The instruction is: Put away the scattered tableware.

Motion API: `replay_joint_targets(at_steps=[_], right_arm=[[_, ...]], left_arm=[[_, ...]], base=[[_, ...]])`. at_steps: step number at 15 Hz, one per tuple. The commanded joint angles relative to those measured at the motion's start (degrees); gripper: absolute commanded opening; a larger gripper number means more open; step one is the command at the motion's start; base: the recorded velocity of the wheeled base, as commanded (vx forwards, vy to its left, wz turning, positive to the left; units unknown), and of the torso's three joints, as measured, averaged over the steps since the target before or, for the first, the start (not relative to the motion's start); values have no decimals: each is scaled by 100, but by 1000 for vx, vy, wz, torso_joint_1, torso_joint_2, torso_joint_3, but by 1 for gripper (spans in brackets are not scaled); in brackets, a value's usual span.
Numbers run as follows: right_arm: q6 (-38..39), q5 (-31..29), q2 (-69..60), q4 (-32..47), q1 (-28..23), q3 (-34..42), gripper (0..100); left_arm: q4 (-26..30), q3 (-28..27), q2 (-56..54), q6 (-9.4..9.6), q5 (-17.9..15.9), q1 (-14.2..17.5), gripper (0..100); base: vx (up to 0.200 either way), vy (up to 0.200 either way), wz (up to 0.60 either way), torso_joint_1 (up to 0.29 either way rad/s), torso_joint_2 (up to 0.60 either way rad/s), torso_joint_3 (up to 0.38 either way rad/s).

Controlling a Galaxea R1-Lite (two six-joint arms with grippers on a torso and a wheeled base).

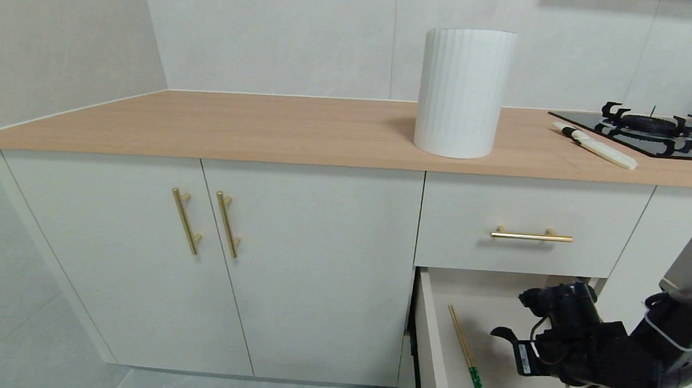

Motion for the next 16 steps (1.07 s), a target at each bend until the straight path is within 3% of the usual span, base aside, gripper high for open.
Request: replay_joint_targets(at_steps=[1, 11, 12, 16], right_arm=[[-3, -12, 359, -53, -44, -7, 0], [-3, -100, 684, -70, -308, -244, 0], [6, -100, 676, -70, -308, -244, 100], [6, -100, 649, -70, -308, -235, 100]], left_arm=[[-1, 0, 2, -3, -2, 1, 100], [-1, 0, 2, -3, -2, 1, 100], [-1, 0, 2, -3, -2, 1, 100], [8, 0, 2, -3, -2, 1, 100]], base=[[0, 0, 0, 0, 0, 0], [0, 0, 0, 0, 0, 0], [0, 0, 0, 0, 0, 0], [0, 0, 0, 0, 0, 0]])
